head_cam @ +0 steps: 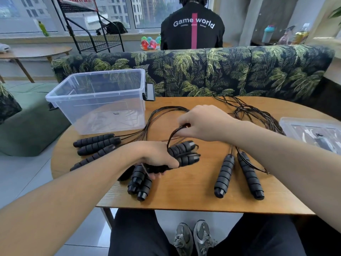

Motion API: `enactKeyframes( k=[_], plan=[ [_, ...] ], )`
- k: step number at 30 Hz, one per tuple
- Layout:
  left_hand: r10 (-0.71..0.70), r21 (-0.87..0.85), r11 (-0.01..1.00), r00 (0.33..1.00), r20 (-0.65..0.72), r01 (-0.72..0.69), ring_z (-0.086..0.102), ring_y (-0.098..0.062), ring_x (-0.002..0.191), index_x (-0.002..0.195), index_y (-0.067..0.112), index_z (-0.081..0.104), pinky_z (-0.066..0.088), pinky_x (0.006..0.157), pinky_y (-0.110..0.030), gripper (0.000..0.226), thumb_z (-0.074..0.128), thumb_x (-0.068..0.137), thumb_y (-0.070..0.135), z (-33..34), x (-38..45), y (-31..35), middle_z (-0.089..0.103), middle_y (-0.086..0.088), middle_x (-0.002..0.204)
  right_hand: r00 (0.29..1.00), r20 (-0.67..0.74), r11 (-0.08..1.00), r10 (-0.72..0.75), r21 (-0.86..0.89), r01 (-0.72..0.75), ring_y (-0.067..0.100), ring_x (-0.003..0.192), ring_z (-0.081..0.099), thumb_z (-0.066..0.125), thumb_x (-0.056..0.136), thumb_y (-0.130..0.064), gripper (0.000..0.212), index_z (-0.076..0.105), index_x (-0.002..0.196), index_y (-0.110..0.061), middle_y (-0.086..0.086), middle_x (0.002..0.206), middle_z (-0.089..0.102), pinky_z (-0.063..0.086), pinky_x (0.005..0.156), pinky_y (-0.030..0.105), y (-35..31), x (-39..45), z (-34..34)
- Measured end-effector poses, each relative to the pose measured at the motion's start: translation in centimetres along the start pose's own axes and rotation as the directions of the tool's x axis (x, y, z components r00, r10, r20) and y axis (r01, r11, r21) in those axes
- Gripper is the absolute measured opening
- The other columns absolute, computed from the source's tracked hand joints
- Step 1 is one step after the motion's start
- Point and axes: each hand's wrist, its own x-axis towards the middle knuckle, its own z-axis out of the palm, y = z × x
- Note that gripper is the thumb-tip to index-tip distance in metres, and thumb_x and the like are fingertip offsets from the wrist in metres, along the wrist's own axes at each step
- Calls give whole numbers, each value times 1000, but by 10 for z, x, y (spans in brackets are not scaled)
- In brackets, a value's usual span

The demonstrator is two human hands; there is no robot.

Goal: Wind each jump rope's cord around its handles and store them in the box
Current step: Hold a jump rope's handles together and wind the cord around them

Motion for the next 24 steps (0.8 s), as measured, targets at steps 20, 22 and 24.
enactKeyframes(
  k=[20, 22, 24],
  plan=[
    [39, -748, 555, 910, -412, -363, 72, -32, 71, 124, 13, 49, 55, 54, -37, 44, 74, 89, 5, 14, 9, -26, 69, -23, 98, 978, 188, 824, 94, 537, -183, 4, 52, 42, 42, 105, -44, 28, 58, 87, -30, -5, 65, 52, 38, 55, 19, -10, -37, 41],
    [43, -760, 522, 902, -430, -387, 71, -31, 73, 122, 16, 48, 55, 52, -35, 47, 78, 86, 6, 16, 5, -23, 69, -23, 102, 975, 196, 810, 106, 552, -199, 3, 50, 42, 41, 105, -43, 28, 59, 91, -26, -6, 65, 51, 37, 52, 17, -9, -38, 40],
    [57, -777, 490, 904, -424, -396, 72, -29, 73, 124, 15, 48, 55, 52, -35, 55, 82, 82, 5, 16, 1, -23, 69, -25, 110, 959, 270, 732, 85, 636, -244, 3, 49, 38, 39, 107, -37, 27, 59, 98, -20, -6, 68, 47, 34, 49, 16, -4, -41, 39]
  ],
)
